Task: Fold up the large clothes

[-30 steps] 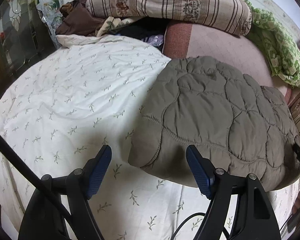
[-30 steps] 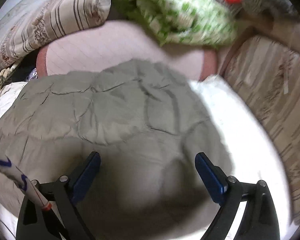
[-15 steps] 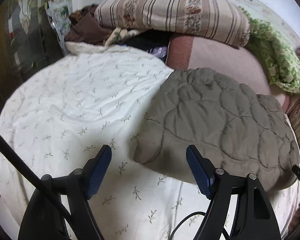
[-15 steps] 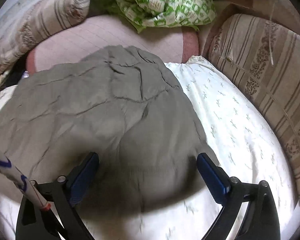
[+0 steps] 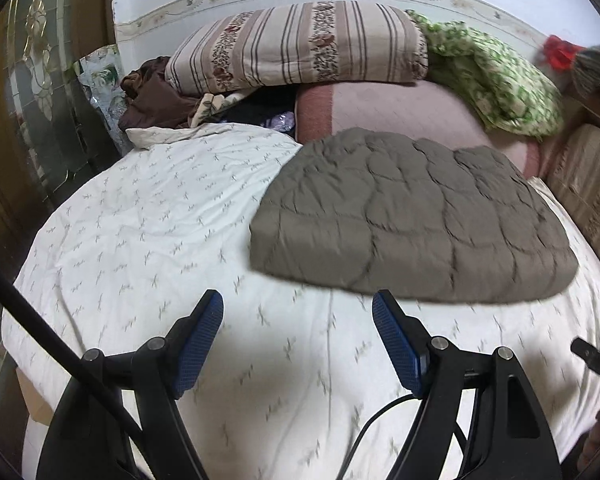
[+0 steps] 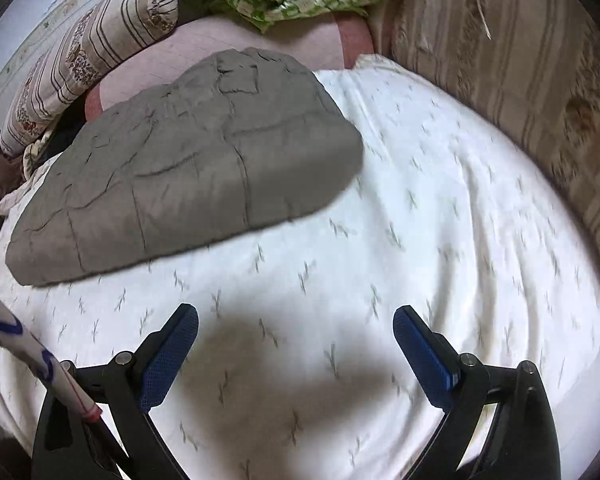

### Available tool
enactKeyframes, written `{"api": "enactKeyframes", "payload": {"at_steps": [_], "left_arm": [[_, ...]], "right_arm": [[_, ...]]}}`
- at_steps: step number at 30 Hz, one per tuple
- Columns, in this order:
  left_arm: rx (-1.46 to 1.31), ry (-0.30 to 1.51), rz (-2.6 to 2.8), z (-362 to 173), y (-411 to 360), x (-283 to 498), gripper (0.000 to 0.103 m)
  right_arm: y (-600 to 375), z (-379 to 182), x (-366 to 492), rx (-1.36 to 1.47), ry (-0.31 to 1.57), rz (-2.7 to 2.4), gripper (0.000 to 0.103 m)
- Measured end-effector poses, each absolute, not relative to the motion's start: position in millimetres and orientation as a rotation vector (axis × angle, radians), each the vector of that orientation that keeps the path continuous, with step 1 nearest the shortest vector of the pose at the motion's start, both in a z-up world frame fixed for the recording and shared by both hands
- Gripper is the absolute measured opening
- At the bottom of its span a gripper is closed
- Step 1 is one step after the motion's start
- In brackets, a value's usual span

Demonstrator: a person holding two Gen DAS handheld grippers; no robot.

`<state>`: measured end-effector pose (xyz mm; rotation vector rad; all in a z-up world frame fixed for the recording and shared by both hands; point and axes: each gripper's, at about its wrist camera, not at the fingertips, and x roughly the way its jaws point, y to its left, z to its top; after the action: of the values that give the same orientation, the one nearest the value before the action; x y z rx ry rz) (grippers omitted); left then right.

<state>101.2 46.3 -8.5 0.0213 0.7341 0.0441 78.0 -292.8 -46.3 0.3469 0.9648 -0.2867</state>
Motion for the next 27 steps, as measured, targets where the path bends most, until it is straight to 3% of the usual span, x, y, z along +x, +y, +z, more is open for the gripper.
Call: {"api": "enactKeyframes", "payload": {"at_steps": [19,27], "left_arm": [[0.082,0.687,0.092,34.6,40.9,29.8,0.076],[0.155,0.701,0.119,31.3,31.6,60.5,0.076]], "right_arm": [[-299.2,3.4,23.4,0.352,0.831,-0.253,0.1],[-305.2,20.4,45.8,0.338,0.795,-0.236,0.1]]}}
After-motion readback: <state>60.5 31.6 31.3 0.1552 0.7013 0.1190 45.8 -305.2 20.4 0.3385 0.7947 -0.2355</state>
